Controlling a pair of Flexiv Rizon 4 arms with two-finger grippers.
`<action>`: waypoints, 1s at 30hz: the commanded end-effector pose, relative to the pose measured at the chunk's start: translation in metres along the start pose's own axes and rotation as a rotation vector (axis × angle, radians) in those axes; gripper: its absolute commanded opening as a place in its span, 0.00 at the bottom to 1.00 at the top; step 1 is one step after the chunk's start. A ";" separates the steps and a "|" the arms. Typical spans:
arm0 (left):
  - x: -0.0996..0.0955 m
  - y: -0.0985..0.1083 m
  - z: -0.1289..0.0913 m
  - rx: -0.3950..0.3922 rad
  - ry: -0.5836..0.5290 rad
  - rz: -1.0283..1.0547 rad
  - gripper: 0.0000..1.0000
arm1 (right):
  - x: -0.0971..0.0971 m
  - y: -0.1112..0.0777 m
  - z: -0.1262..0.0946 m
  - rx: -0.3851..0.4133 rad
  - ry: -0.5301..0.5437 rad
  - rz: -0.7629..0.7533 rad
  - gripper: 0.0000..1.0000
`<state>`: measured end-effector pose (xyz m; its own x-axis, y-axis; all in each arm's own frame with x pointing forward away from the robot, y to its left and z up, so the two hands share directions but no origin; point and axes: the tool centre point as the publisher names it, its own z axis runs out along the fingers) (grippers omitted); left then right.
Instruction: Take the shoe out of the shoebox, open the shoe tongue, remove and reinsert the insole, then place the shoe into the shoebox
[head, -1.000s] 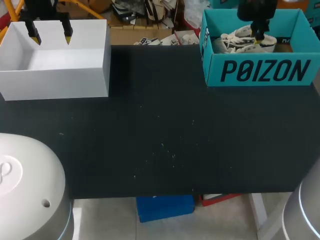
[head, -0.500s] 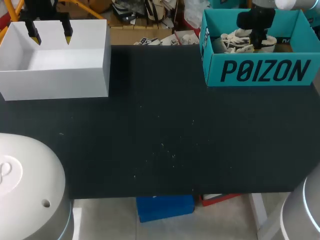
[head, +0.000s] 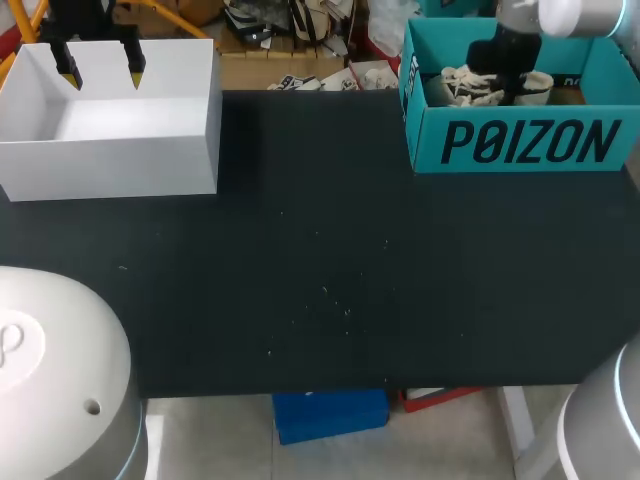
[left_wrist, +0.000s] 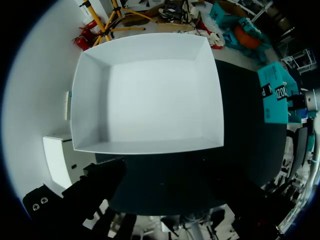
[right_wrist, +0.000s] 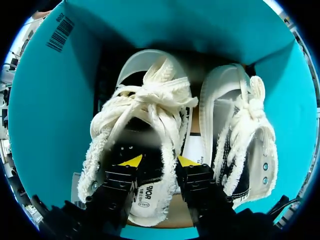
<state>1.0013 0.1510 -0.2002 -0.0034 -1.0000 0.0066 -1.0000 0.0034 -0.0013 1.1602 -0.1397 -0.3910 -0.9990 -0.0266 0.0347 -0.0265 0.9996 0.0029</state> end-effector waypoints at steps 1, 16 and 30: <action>0.001 0.001 0.000 -0.001 -0.004 -0.002 1.00 | -0.008 0.002 0.013 -0.001 0.015 0.000 0.37; 0.001 0.001 0.000 -0.001 -0.004 -0.002 1.00 | -0.012 0.005 0.025 -0.001 0.000 0.004 0.00; 0.001 0.001 0.000 -0.001 -0.004 -0.002 1.00 | -0.012 0.001 -0.010 0.010 0.000 -0.014 0.00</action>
<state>1.0013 0.1511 -0.2002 -0.0033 -1.0000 0.0066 -1.0000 0.0033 -0.0013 1.1728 -0.1366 -0.3961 -0.9989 -0.0376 0.0279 -0.0376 0.9993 -0.0006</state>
